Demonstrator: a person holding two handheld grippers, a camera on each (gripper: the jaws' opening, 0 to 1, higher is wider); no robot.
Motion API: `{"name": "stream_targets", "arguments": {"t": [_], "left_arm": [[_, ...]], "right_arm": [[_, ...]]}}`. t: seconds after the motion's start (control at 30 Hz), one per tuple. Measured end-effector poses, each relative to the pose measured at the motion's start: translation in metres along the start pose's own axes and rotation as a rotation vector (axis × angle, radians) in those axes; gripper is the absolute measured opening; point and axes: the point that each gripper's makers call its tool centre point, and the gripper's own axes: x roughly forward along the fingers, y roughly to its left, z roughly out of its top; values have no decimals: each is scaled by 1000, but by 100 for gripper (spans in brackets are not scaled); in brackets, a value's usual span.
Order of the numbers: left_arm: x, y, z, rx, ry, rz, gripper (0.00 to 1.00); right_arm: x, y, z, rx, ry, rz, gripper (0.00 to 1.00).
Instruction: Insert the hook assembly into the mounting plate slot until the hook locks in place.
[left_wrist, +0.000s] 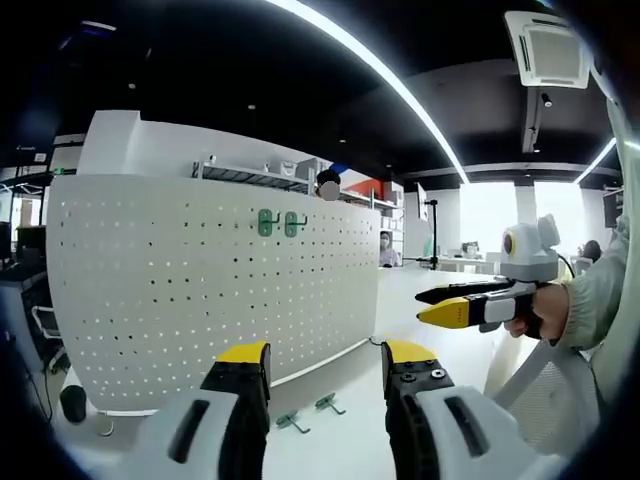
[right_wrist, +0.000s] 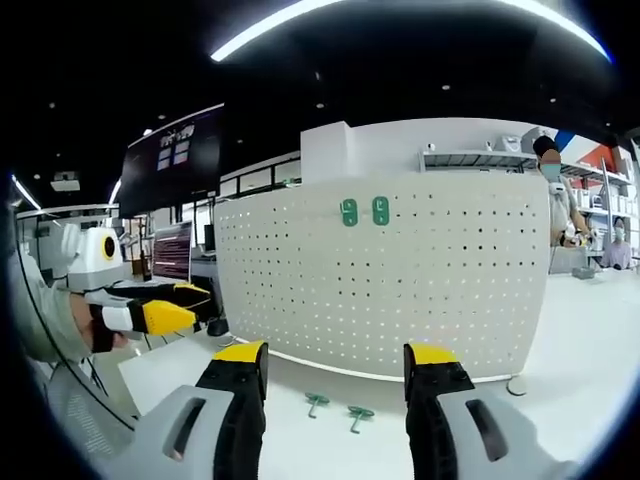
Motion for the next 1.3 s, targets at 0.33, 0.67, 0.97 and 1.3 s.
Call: {"name": "stream_targets", "arguments": {"t": [0.33, 0.67, 0.97, 1.3], "left_arm": [[-2, 0, -4, 11, 28, 10, 46], [1, 2, -8, 22, 51, 12, 46], [10, 7, -18, 85, 127, -9, 44], [25, 28, -30, 245, 239, -81, 40]], "right_arm": [[-2, 19, -20, 4, -6, 87, 54], [-2, 18, -17, 28, -26, 94, 53], [-2, 18, -14, 46, -41, 99, 53], [-3, 13, -12, 103, -57, 96, 52]]}}
